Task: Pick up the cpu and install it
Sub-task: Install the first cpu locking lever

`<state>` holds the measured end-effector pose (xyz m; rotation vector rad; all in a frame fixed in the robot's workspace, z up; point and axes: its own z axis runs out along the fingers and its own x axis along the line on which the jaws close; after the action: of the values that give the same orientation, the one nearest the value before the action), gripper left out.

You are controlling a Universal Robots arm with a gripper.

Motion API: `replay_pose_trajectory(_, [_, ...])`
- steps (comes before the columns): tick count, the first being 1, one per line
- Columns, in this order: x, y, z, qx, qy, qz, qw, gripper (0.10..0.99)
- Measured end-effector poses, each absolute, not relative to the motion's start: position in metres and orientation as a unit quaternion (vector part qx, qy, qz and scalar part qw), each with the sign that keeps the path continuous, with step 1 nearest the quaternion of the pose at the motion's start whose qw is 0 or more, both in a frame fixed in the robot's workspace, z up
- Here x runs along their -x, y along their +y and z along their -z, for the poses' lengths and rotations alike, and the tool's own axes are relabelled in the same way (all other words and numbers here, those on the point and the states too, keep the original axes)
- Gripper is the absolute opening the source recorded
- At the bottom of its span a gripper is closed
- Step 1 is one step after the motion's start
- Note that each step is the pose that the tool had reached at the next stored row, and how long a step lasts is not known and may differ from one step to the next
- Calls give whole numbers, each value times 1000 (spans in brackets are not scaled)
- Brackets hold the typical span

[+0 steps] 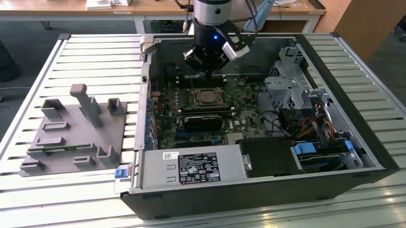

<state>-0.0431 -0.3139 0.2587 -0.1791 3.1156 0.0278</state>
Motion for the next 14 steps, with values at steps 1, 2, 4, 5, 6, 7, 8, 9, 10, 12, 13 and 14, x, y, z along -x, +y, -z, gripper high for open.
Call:
replay_pose_trajectory(1, [43, -314, -258, 49, 999, -9, 10, 106])
replay_pose_trajectory(2, [43, -314, -258, 40, 999, -9, 11, 106])
replay_pose_trajectory(4, [43, -314, -258, 23, 1000, -9, 11, 106])
replay_pose_trajectory(5, [43, -314, -258, 19, 1000, -8, 11, 106])
replay_pose_trajectory(6, [43, -314, -258, 19, 1000, -8, 11, 106])
replay_pose_trajectory(7, [43, -314, -258, 19, 1000, -9, 11, 106])
replay_pose_trajectory(8, [43, -314, -258, 19, 1000, -9, 11, 106])
replay_pose_trajectory(9, [43, -314, -258, 18, 1000, -9, 11, 106])
replay_pose_trajectory(10, [43, -314, -258, 18, 1000, -9, 11, 106])
replay_pose_trajectory(12, [43, -314, -258, 18, 1000, -8, 11, 106])
replay_pose_trajectory(13, [43, -314, -258, 18, 1000, -9, 11, 106])
replay_pose_trajectory(14, [43, -314, -258, 18, 1000, -9, 11, 106])
